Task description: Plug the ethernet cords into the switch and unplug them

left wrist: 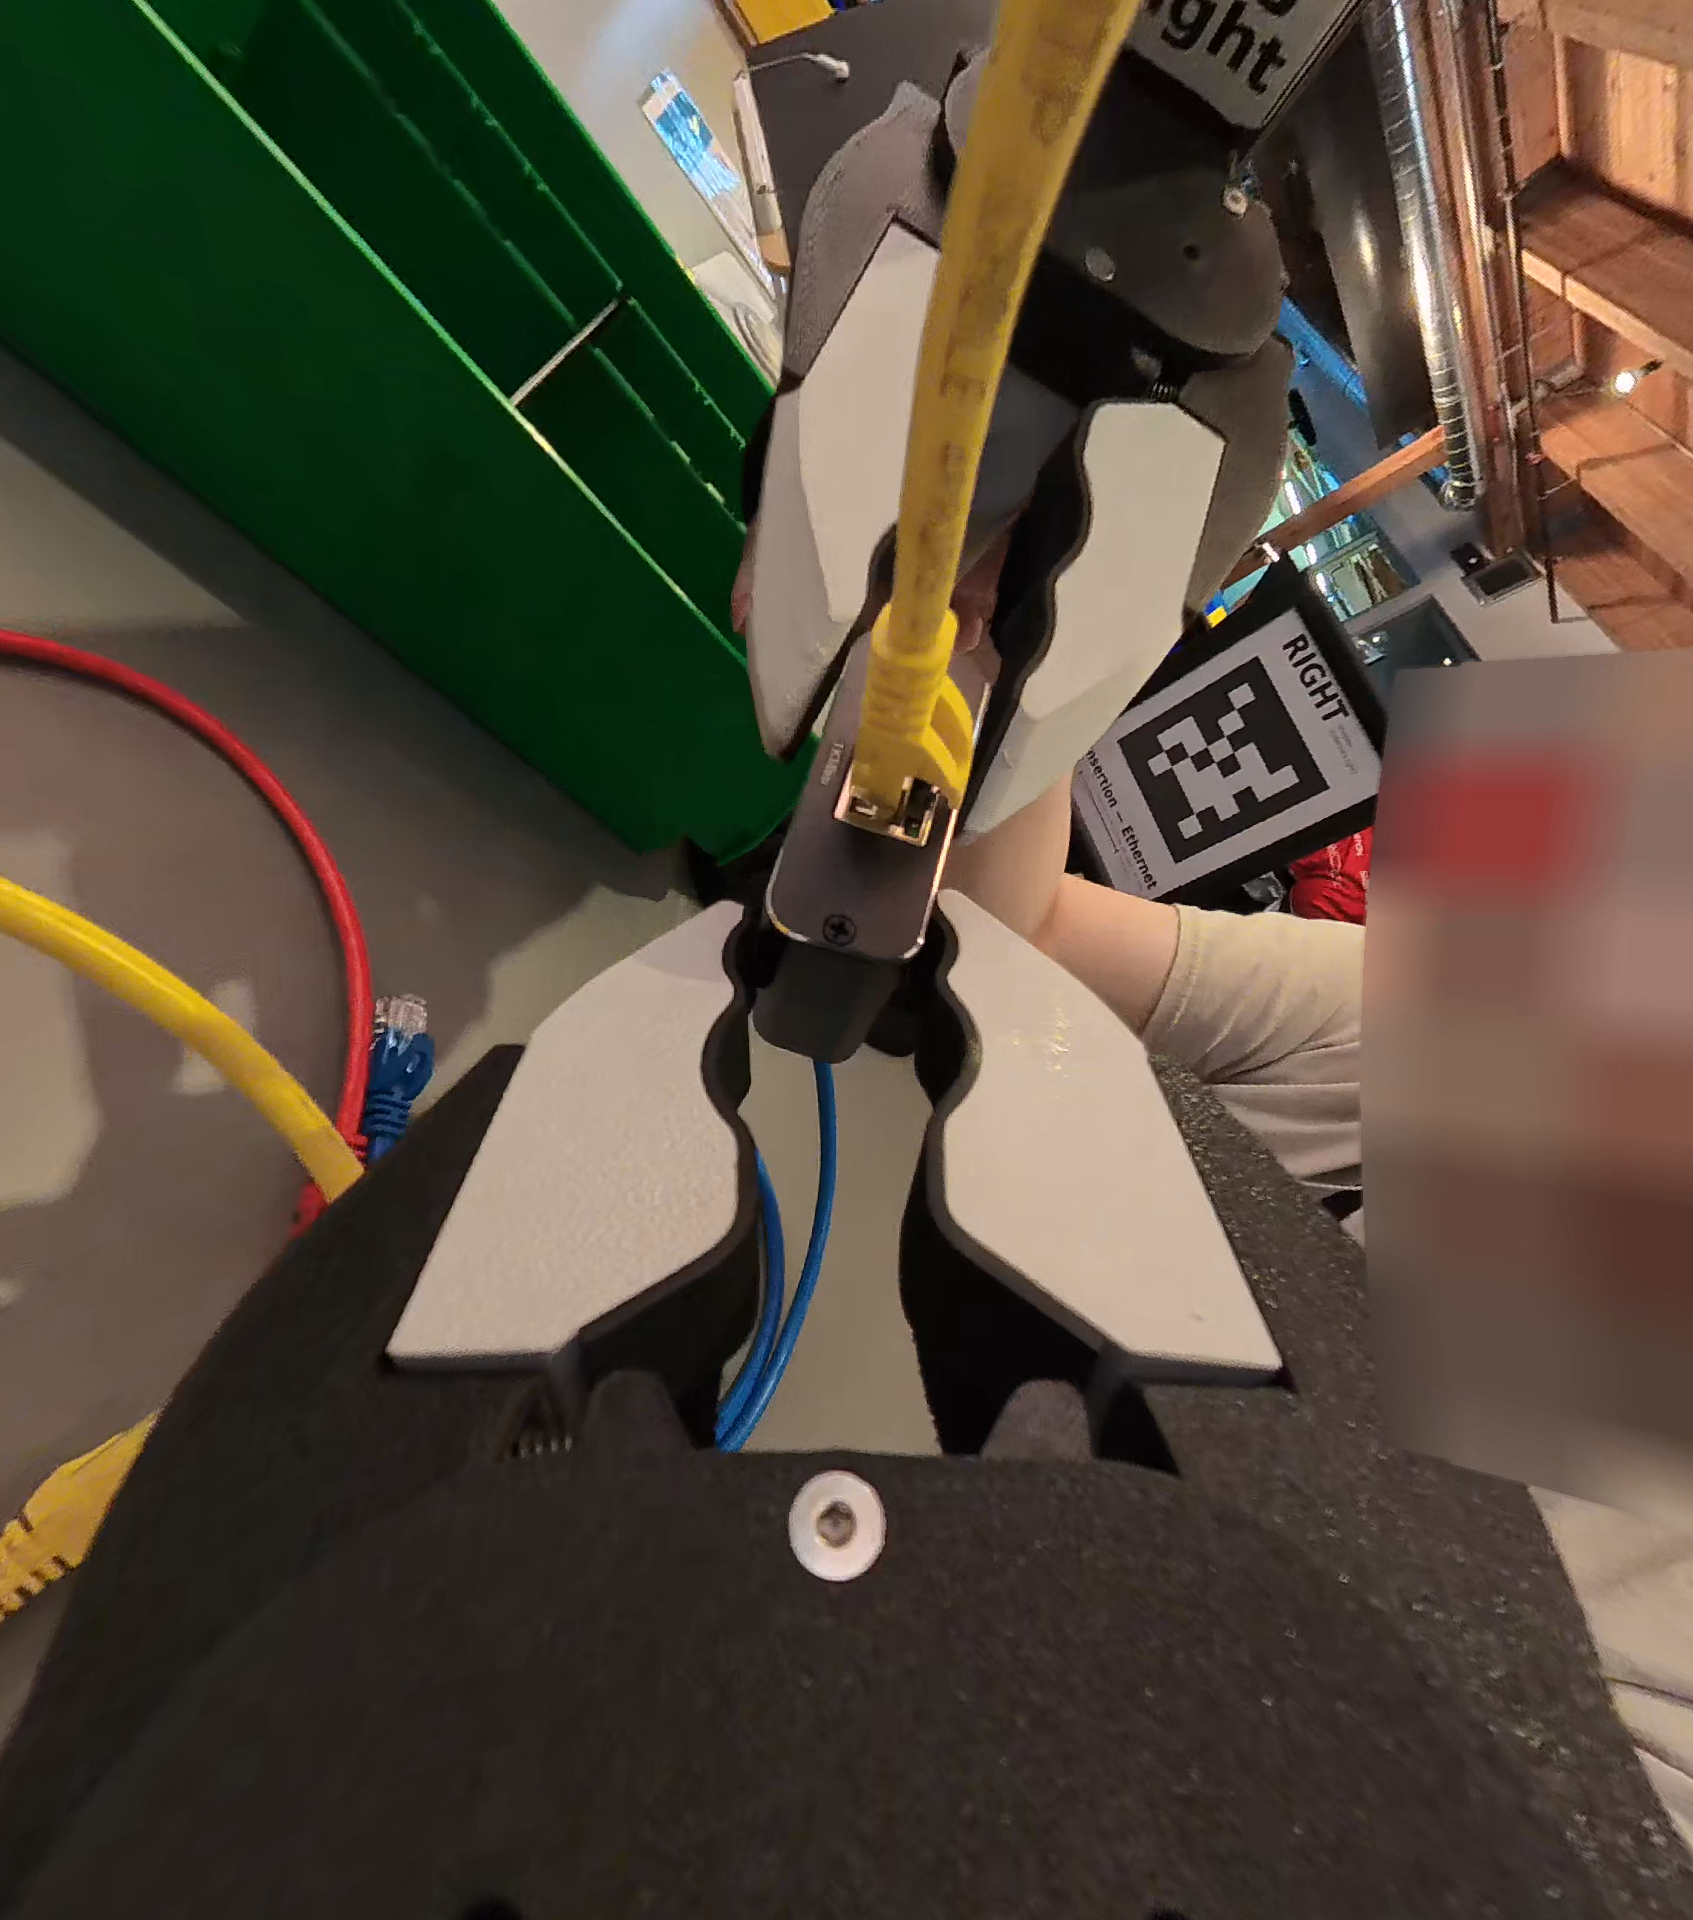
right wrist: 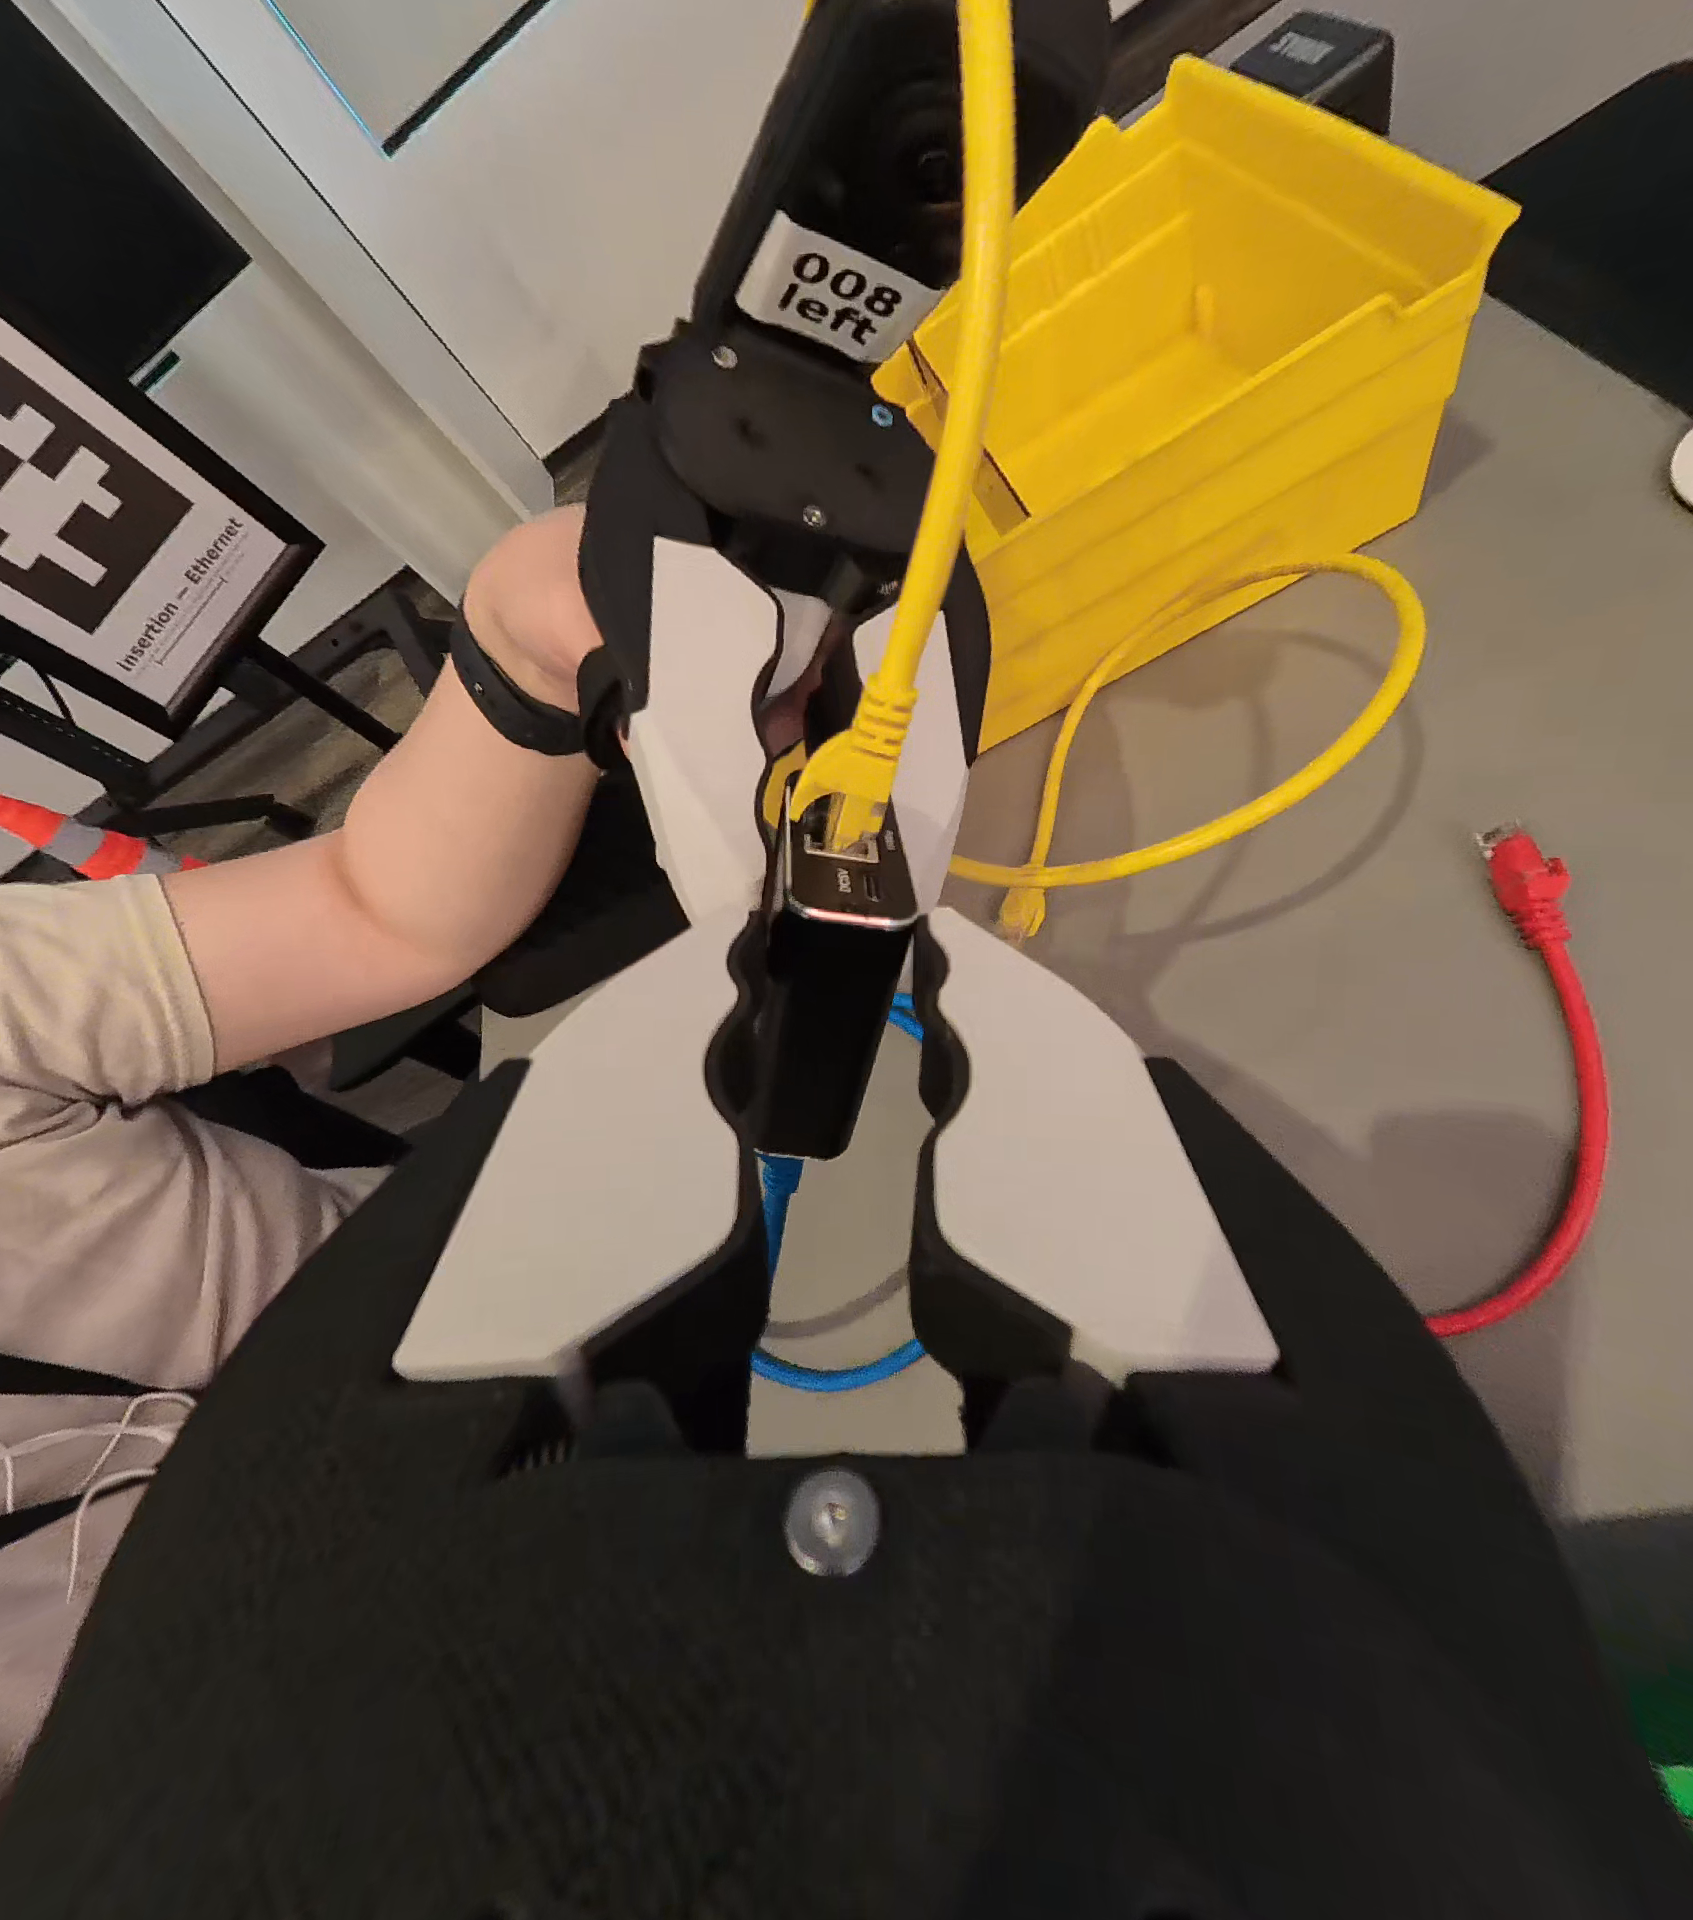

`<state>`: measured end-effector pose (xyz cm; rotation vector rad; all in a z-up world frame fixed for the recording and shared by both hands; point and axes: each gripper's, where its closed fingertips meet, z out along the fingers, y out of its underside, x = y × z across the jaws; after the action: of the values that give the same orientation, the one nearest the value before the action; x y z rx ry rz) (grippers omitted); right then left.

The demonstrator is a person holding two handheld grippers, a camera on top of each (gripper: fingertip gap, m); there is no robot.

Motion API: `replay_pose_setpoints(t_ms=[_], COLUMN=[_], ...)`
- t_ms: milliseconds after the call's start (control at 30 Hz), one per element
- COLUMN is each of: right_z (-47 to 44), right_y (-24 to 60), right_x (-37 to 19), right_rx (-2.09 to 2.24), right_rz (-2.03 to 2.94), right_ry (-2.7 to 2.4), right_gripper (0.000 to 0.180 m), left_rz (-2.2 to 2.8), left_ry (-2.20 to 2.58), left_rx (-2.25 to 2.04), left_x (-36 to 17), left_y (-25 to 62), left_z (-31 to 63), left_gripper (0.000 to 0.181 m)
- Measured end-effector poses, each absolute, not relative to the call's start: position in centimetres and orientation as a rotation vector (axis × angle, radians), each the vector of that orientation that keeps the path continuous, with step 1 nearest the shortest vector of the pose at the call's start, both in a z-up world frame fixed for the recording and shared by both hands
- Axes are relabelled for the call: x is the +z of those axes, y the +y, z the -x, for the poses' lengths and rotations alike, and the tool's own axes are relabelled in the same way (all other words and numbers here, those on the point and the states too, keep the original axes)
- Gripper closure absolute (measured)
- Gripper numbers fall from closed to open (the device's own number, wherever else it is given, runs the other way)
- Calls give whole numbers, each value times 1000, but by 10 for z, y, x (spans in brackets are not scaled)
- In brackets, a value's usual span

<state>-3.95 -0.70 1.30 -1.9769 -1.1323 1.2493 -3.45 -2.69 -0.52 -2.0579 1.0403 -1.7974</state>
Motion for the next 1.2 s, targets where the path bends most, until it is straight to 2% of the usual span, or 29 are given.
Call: replay_pose_setpoints(t_ms=[33, 167, 333, 467, 600, 700, 800, 900, 967, 1067, 1200], right_z=[41, 44, 41, 30, 20, 16, 15, 18, 22, 31, 43], right_y=[-8, -11, -8, 4, 16, 23, 26, 27, 29, 27, 27], right_x=[10, 3, 5, 13, 18, 21, 16, 4, -3, -8, -7], right_rx=[1248, 1290, 1403, 1422, 1422, 1455, 1452, 1409, 1378, 1380, 1416], right_rz=[1985, 2054, 2088, 2065, 2055, 2044, 2074, 2135, 2173, 2190, 2173], right_ry=[-1148, -1164, -1093, -990, -894, -825, -804, -810, -807, -816, -790], right_gripper=[151, 153, 154, 154, 155, 155, 155, 155, 155, 155, 155], left_rz=[2058, 2092, 2136, 2172, 2256, 2254, 2143, 2047, 2047, 2030, 1925], left_ry=[1046, 1072, 1099, 1275, 1549, 1690, 1737, 1605, 1376, 986, 688], left_rx=[-1797, -1805, -1908, -2014, -1875, -1818, -1770, -1604, -1335, -779, -396], left_x=[-6, -10, -11, -11, -28, -26, -2, 25, 36, 47, 68], left_y=[-27, -31, -42, -71, -99, -115, -124, -109, -71, 6, 52], left_z=[33, 33, 38, 46, 57, 64, 67, 65, 63, 90, 136], left_gripper=[154, 153, 139, 145, 147, 155, 169, 179, 180, 170, 161])
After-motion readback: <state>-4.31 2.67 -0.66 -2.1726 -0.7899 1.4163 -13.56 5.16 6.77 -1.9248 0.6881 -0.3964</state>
